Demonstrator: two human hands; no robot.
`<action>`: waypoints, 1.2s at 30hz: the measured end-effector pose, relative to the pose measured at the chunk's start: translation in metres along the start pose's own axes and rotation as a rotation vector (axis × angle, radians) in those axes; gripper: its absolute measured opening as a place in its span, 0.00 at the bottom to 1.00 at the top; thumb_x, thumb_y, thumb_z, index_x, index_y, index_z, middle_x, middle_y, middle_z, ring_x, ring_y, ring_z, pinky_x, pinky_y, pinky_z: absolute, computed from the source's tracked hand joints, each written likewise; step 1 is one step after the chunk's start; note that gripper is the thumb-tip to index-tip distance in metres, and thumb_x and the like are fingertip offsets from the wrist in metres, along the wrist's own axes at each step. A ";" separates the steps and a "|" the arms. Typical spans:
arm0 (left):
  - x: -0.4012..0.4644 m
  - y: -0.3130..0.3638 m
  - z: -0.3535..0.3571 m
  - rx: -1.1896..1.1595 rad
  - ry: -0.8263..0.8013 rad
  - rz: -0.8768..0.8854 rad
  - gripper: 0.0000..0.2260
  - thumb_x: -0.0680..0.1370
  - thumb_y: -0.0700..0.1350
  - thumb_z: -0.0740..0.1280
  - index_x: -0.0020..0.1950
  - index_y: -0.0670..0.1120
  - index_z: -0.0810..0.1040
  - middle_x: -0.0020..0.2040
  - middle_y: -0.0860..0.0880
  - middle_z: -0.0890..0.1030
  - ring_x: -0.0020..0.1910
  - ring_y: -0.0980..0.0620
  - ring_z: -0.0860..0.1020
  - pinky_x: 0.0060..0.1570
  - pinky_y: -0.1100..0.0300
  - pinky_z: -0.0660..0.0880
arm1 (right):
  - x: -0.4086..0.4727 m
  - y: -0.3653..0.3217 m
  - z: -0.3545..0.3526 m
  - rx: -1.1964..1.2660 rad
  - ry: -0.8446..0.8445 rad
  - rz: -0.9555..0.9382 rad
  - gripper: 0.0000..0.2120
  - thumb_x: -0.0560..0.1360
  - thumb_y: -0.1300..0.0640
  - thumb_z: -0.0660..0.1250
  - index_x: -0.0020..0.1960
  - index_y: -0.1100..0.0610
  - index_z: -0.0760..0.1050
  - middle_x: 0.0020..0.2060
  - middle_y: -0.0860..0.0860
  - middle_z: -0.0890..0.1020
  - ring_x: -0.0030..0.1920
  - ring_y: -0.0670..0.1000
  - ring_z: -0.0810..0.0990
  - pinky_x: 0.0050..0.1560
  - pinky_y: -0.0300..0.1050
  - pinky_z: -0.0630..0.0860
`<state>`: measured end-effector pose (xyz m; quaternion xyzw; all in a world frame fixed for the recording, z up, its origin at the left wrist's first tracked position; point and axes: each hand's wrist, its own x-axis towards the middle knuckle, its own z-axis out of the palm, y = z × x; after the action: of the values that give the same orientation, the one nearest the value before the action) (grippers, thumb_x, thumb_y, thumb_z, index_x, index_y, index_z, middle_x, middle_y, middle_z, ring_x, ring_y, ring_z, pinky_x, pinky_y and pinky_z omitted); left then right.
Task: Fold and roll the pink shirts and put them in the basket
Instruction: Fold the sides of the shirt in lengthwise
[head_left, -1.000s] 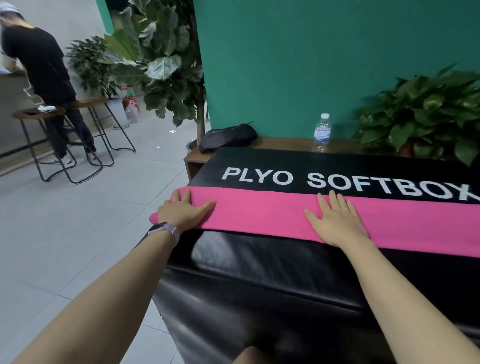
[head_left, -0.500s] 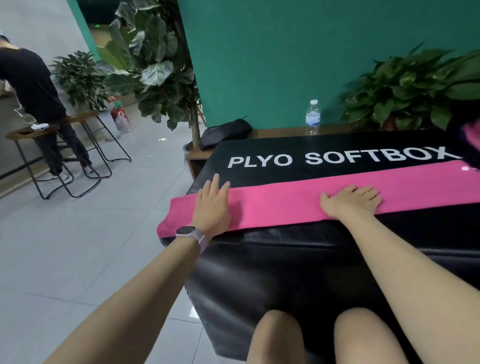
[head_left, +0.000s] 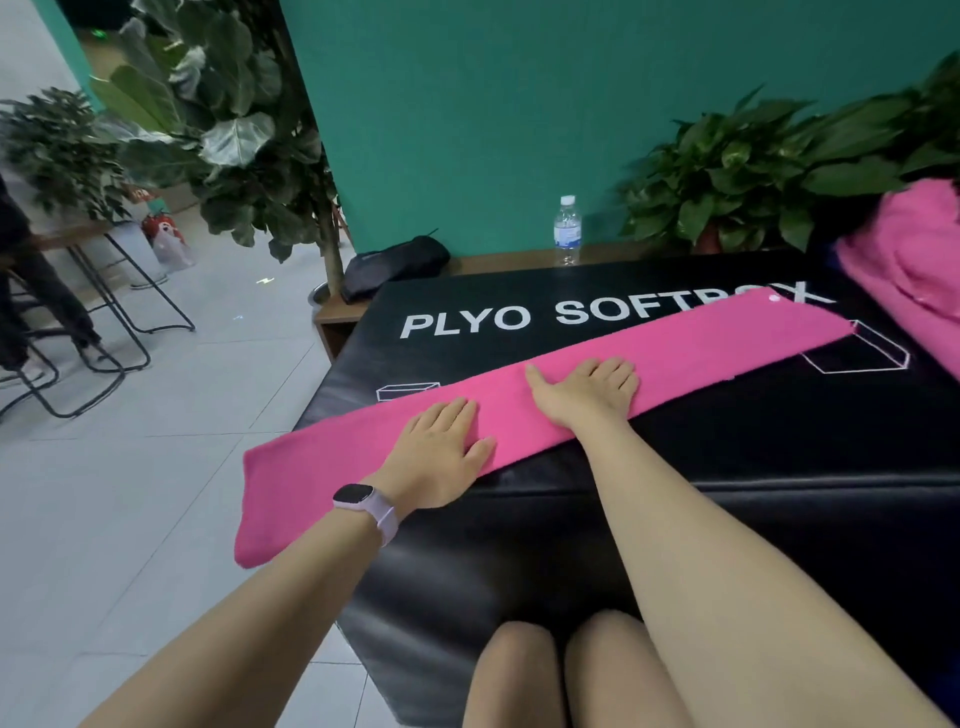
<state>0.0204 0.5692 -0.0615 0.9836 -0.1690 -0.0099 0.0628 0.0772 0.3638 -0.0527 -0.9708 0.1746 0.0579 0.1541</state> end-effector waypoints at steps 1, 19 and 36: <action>-0.005 0.005 -0.003 0.036 -0.004 -0.007 0.32 0.83 0.63 0.51 0.82 0.48 0.54 0.81 0.50 0.56 0.79 0.48 0.53 0.77 0.50 0.52 | 0.003 0.002 0.003 -0.053 0.029 -0.051 0.54 0.73 0.22 0.40 0.81 0.64 0.43 0.80 0.67 0.45 0.80 0.66 0.41 0.78 0.61 0.38; 0.045 0.043 -0.012 -0.077 0.178 0.201 0.07 0.80 0.36 0.57 0.55 0.41 0.72 0.53 0.43 0.75 0.50 0.41 0.74 0.52 0.48 0.69 | 0.053 0.018 -0.006 -0.263 0.027 -0.712 0.47 0.76 0.25 0.49 0.83 0.56 0.51 0.81 0.58 0.53 0.81 0.57 0.50 0.80 0.53 0.49; 0.068 0.076 0.019 -0.124 0.165 -0.182 0.24 0.86 0.51 0.47 0.82 0.46 0.55 0.82 0.44 0.55 0.81 0.46 0.53 0.78 0.49 0.49 | 0.036 0.004 -0.024 -0.124 0.129 -0.653 0.16 0.83 0.51 0.55 0.61 0.58 0.76 0.59 0.55 0.79 0.60 0.58 0.76 0.65 0.51 0.66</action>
<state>0.0582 0.4733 -0.0709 0.9866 -0.0726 0.0548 0.1357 0.1112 0.3410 -0.0368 -0.9847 -0.1398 -0.0457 0.0937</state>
